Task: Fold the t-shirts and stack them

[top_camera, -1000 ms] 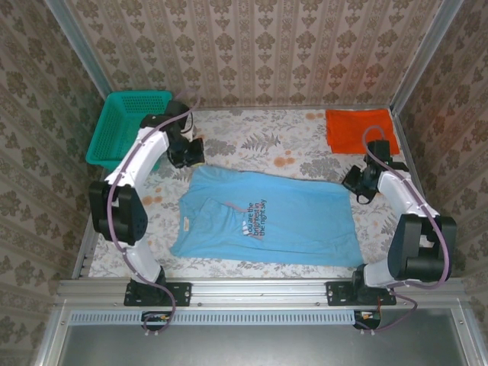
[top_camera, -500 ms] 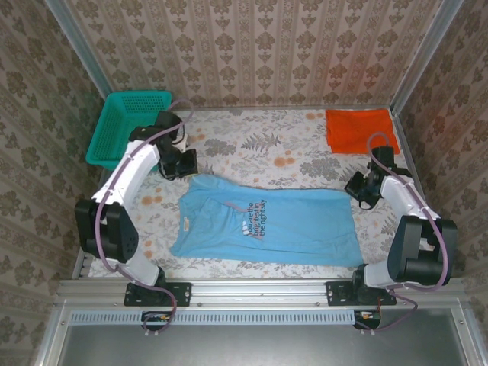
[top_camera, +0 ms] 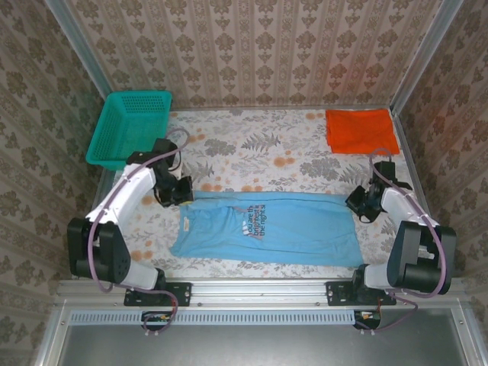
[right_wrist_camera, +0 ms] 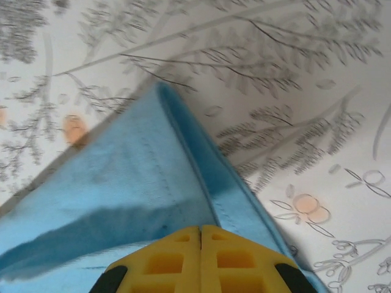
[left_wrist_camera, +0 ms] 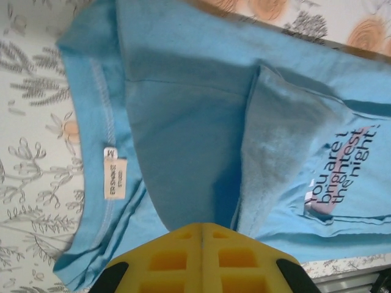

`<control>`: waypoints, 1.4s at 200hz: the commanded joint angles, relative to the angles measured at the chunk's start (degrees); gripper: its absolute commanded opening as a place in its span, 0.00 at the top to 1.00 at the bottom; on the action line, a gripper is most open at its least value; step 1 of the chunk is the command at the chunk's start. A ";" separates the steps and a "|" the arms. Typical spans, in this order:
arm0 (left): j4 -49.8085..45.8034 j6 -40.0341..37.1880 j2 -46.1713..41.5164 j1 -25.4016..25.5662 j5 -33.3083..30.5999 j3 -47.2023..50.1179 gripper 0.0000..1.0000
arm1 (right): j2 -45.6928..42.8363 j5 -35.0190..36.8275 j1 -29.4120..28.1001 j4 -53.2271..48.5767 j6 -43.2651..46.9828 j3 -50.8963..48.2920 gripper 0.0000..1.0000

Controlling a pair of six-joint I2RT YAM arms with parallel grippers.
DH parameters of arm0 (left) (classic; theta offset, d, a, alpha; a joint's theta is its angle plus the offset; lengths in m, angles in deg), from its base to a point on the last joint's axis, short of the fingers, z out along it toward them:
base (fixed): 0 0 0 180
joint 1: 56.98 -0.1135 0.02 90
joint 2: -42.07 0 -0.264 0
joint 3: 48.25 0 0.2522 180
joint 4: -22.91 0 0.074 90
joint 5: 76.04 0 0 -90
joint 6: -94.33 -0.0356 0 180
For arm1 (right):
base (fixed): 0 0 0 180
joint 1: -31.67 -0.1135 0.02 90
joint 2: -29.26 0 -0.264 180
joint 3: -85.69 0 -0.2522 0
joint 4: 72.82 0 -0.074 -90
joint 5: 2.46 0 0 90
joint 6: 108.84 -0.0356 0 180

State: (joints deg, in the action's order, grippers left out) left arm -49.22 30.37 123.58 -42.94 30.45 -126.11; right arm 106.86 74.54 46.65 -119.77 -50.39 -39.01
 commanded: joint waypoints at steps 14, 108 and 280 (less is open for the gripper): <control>-2.41 11.11 -6.98 -1.57 -8.44 5.67 0.82 | -2.15 -2.93 6.55 0.20 -5.57 -3.75 0.82; 4.25 8.00 4.71 -0.65 -6.41 -4.37 0.58 | -6.47 -8.31 4.18 6.89 -11.96 -4.55 0.62; 6.20 -1.37 33.07 2.75 -19.01 -15.82 0.69 | 20.49 -1.91 -7.59 2.69 -6.72 11.77 0.82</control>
State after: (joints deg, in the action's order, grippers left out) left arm -43.61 30.52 154.68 -39.79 15.43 -141.80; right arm 124.98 69.21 38.43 -115.34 -57.61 -29.49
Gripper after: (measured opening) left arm 0.381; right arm 0.184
